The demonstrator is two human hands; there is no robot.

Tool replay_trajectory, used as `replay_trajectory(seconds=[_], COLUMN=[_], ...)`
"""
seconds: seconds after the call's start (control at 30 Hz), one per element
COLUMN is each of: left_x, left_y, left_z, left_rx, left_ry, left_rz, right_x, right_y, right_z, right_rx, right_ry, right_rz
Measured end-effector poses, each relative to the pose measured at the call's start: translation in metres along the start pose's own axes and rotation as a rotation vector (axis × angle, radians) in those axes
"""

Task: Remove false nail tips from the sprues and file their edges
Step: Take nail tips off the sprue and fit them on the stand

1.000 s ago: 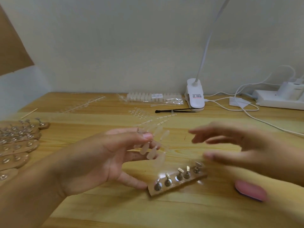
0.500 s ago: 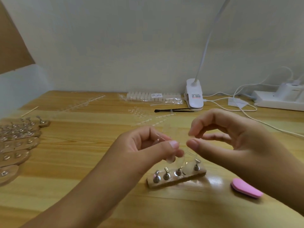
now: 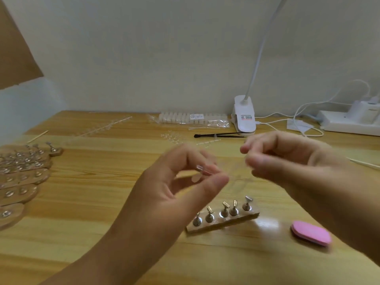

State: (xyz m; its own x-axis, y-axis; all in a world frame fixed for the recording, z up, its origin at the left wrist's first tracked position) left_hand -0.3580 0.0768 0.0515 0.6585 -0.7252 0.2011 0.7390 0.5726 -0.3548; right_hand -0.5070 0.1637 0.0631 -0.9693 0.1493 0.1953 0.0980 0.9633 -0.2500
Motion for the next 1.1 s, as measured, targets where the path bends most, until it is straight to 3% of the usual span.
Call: replay_trajectory(seconds=[0.03,0.1,0.23,0.43,0.67,1.1], left_x=[-0.002,-0.005,-0.011,-0.018,-0.017,-0.01], left_y=[0.0,0.0,-0.002,-0.002,-0.002,-0.005], left_z=[0.008,0.011,-0.01,-0.014,-0.022,-0.03], left_rx=[-0.103,-0.137,0.169,0.269,0.38,0.369], left_ry=[-0.065,-0.013,0.385,0.68,0.828,0.833], left_rz=[-0.017,-0.083,-0.189,-0.258,-0.174,-0.241], right_x=[0.005,0.015,0.018,0.022,0.016,0.014], right_y=[-0.002,-0.005,-0.005,-0.003,0.001,0.001], right_z=[0.01,0.02,0.016,0.021,0.008,0.011], right_rx=[-0.104,-0.164,-0.118,-0.082,0.119,0.197], right_ry=[-0.192,-0.293,0.049,0.188,0.224,0.253], right_rz=[0.009,0.074,0.066,0.098,0.103,0.094])
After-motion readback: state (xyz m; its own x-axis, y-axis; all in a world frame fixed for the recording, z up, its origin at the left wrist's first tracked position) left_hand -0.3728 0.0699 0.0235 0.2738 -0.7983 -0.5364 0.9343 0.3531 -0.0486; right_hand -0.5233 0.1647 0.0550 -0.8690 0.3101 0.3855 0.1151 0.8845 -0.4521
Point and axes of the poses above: each hand's wrist, its own y-axis away from the middle knuckle, its own x-axis out of the back of the hand, z = x × y, the point moved 6 cm from there along -y, towards the middle knuckle, and after that the axes turned 5 degrees about -z, right-handed, at the moved point
